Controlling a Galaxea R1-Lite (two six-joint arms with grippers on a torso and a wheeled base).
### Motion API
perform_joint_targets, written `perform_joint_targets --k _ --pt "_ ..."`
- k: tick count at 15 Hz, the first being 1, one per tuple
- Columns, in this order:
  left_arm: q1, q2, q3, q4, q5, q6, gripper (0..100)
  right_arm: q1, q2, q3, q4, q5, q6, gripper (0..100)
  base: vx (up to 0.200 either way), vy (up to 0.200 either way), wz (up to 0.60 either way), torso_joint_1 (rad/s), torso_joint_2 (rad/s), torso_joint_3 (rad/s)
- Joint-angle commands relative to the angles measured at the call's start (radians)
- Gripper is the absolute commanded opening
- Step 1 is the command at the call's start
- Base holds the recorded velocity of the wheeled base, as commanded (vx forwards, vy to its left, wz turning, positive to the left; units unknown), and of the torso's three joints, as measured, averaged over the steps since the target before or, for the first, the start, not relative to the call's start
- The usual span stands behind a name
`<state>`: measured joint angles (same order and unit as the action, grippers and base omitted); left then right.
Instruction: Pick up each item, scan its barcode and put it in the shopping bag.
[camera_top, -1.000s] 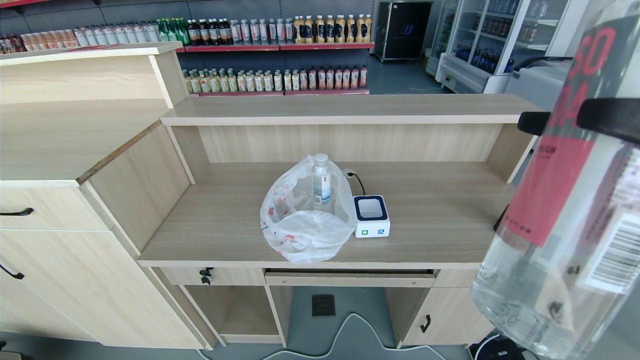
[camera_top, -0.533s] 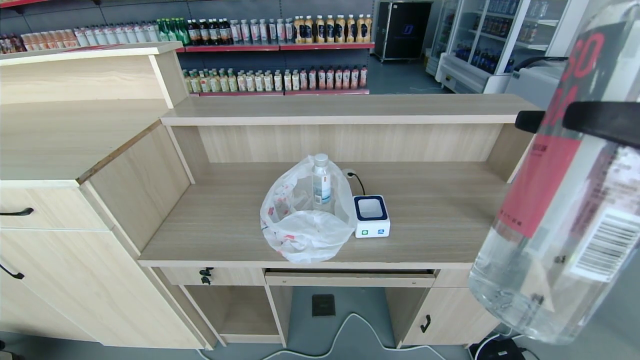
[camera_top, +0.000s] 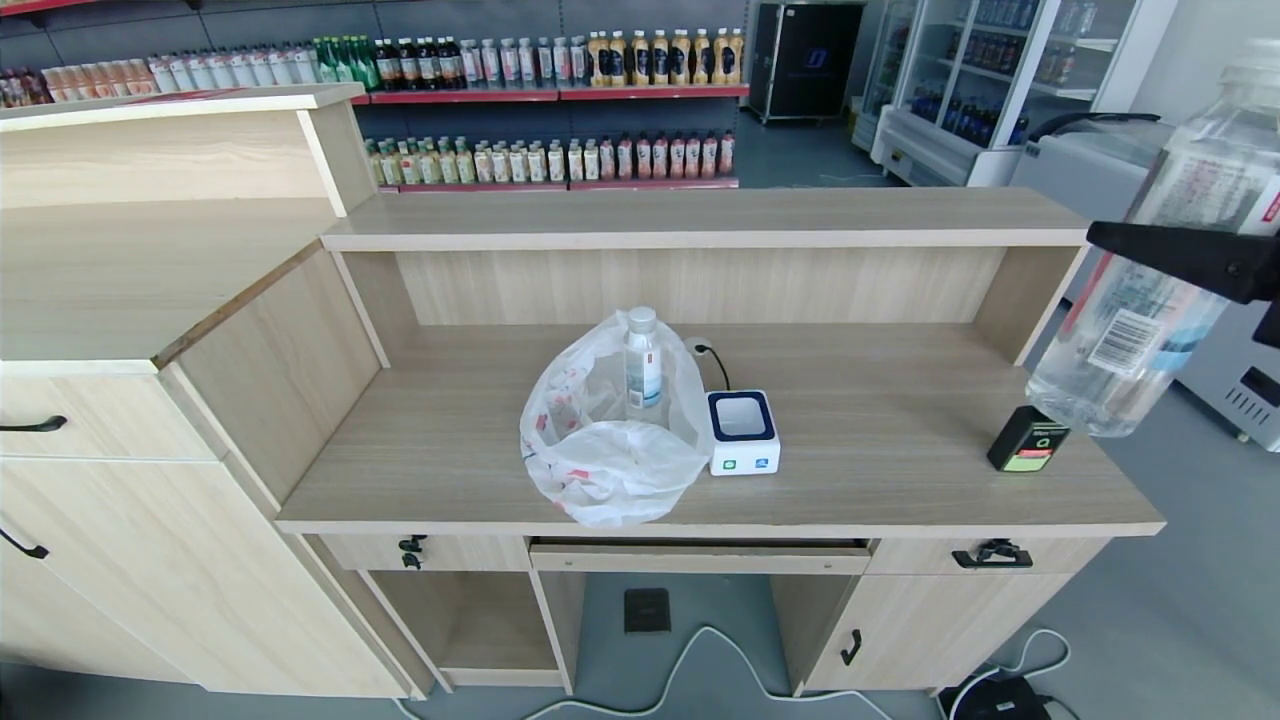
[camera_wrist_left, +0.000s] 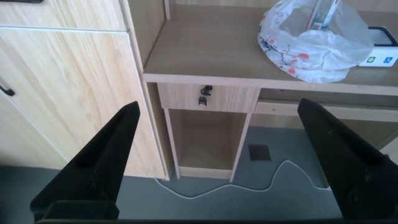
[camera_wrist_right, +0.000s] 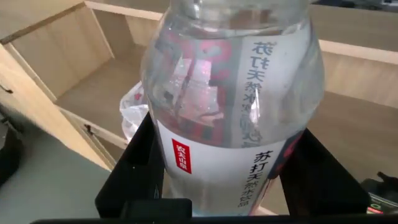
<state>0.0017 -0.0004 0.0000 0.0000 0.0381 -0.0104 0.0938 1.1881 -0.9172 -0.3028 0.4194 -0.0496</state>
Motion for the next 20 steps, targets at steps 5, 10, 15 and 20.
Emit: perform_joint_targets --k 5,10,15,20 --pt "0.0 0.0 0.0 0.0 0.0 0.0 100 -0.417 0.162 0.176 -0.262 0.001 -0.395 0 0.0 0.0 0.0 0.0 0.0 0.0" --pt "0.0 0.0 0.0 0.0 0.0 0.0 100 -0.448 0.174 0.184 -0.299 -0.021 -0.454 0 0.0 0.0 0.36 0.0 0.0 0.002" --pt "0.0 0.0 0.0 0.0 0.0 0.0 100 -0.491 0.223 0.181 -0.365 -0.025 -0.454 0 0.0 0.0 0.6 0.004 0.0 0.0" --pt "0.0 0.0 0.0 0.0 0.0 0.0 100 -0.487 0.349 0.136 -0.521 0.007 -0.567 0 0.0 0.0 0.12 0.0 0.0 0.0"
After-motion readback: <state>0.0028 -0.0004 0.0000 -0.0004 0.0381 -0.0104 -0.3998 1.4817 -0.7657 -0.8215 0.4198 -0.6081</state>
